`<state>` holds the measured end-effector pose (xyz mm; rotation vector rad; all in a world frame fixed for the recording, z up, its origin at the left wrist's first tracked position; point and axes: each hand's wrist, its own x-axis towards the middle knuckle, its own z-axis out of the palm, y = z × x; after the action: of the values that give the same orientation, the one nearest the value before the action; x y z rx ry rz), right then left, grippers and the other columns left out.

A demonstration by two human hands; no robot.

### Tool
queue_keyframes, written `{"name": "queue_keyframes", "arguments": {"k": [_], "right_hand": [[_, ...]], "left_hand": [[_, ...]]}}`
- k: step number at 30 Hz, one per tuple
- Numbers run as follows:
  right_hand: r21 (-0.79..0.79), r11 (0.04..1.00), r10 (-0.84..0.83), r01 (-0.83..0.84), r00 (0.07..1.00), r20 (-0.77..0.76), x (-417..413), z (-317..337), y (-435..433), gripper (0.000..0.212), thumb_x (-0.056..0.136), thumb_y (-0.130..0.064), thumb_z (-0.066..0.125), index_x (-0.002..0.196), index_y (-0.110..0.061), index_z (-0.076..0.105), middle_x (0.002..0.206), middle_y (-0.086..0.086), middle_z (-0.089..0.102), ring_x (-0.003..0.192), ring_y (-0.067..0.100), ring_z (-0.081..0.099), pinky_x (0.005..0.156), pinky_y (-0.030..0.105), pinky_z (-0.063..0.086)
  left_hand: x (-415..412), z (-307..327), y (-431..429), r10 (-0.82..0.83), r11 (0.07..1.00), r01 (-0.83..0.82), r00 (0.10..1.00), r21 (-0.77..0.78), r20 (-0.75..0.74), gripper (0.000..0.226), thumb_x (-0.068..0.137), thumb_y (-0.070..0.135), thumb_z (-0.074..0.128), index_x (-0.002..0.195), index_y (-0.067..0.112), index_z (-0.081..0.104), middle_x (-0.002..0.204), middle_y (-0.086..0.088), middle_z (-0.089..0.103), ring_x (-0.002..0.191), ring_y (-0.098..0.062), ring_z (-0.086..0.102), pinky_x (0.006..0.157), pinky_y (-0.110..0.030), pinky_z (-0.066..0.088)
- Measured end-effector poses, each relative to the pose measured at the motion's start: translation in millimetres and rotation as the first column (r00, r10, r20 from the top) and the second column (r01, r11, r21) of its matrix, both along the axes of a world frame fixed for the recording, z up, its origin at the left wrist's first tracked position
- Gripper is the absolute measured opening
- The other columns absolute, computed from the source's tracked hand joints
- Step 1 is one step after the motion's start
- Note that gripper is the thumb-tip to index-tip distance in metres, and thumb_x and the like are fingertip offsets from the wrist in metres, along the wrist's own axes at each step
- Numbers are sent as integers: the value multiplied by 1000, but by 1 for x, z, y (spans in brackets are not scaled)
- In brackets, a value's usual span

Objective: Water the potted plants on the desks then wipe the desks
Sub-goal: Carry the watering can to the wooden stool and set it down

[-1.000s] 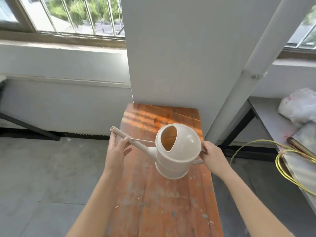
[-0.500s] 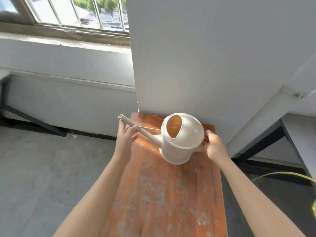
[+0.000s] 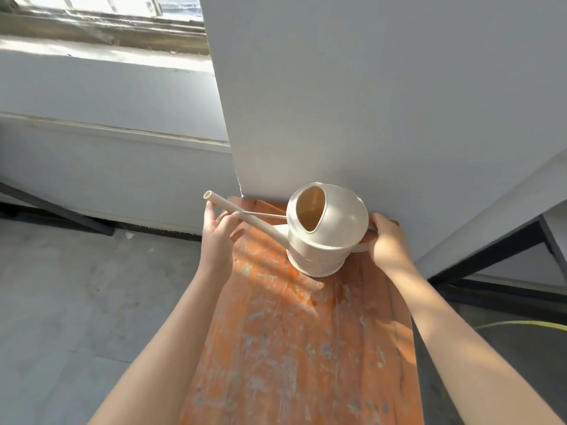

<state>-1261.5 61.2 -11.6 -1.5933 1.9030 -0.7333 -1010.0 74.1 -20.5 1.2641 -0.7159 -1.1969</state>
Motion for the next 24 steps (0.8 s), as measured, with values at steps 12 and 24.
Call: {"name": "queue_keyframes", "arguments": {"k": [12,24], "right_hand": [[-2,995,-102,102,995,20,2,5,37,52,81,1,47,131,-14,41,132,13,50,124,29,44,101,35,36],[24,995,93,-93,996,-3,31,17,235,38,88,-29,53,123,-14,50,125,3,56,120,20,46,98,30,35]], "left_hand": [[7,13,30,-46,992,18,975,126,216,59,81,25,53,137,16,38,105,2,59,93,-15,57,77,-24,43],[19,15,246,71,972,-133,952,192,298,20,93,8,41,101,10,59,88,-3,64,80,-18,61,71,-26,45]]}}
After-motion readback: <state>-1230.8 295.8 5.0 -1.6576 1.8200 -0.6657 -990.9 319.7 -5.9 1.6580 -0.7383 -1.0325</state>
